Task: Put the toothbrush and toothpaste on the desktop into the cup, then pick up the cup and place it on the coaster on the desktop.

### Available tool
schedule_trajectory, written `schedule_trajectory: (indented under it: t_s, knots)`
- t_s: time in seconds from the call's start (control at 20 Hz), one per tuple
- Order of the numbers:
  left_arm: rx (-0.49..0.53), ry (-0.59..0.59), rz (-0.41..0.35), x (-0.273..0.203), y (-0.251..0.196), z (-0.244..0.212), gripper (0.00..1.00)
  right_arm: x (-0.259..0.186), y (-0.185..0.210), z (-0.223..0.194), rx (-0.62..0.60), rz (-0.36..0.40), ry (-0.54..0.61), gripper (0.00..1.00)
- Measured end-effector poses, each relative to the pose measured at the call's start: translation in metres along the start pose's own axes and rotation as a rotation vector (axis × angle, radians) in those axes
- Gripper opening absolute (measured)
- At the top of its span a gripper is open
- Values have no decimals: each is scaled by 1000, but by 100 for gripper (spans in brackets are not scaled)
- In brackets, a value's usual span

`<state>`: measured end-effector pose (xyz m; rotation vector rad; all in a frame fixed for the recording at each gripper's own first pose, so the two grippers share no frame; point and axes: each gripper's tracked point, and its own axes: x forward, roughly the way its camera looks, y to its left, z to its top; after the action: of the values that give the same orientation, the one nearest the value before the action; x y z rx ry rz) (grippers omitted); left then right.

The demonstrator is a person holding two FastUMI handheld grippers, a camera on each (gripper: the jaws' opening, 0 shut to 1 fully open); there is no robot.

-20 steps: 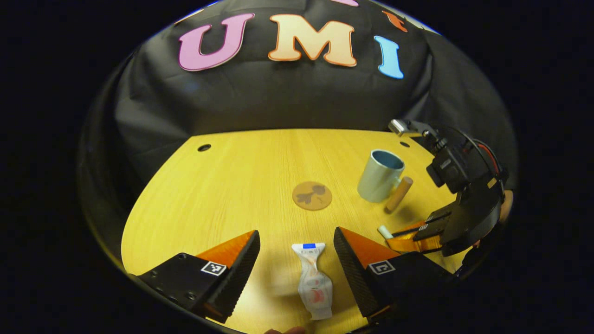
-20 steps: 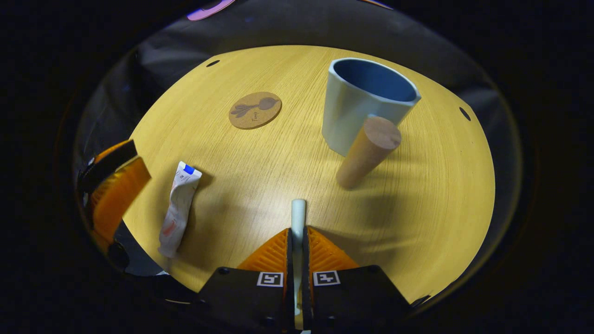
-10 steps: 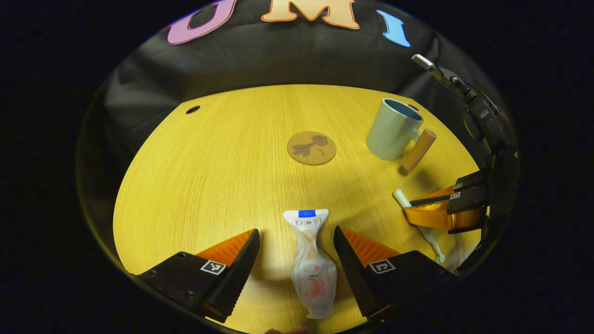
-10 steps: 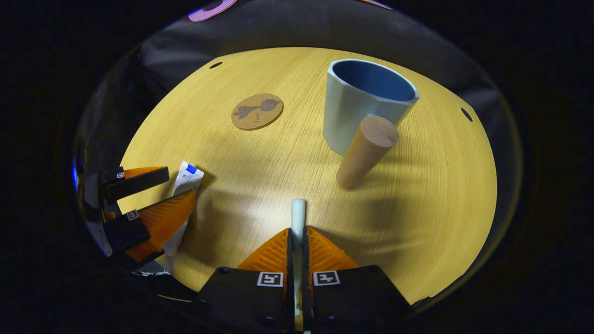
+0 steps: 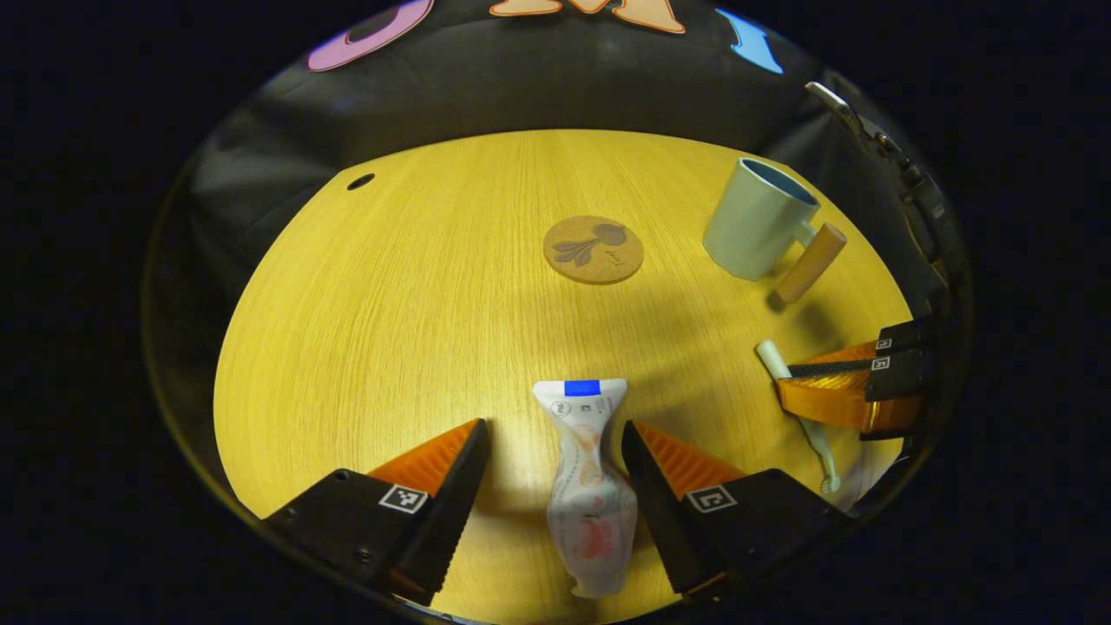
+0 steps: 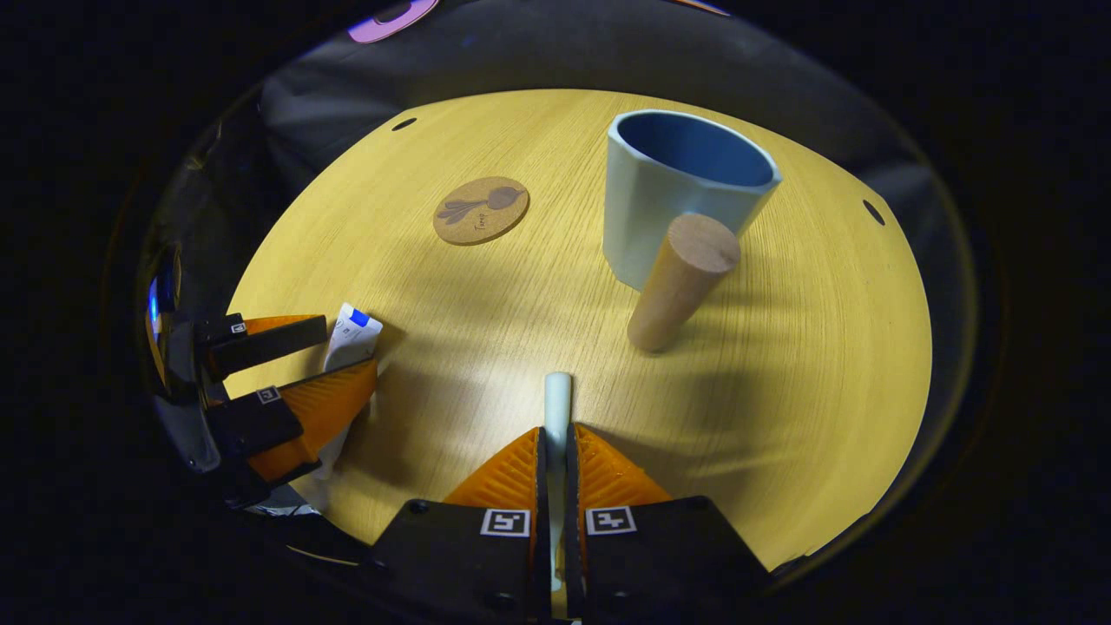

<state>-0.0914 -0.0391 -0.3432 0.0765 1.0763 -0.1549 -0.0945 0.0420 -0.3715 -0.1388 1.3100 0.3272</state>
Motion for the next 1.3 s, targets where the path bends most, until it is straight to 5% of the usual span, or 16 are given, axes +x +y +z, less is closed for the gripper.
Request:
schedule_trajectory:
  t_s: [0.1,0.45,0.65,1.0,1.3]
  knots:
    - [-20,4,8,1,-1,0,88,0,0,0,1,0,-3,10]
    - [-30,-23,-17,1,-6,5,16,0,0,1,-2,-6,-13,10]
    - [-6,-27,-45,4,-11,6,6,1,0,0,-2,-21,-42,9]
    - [-18,-46,-81,-3,-17,8,2,-5,1,6,13,-7,-96,9]
    - [-32,-180,-87,-38,-18,42,2,-30,-6,22,74,22,-202,9]
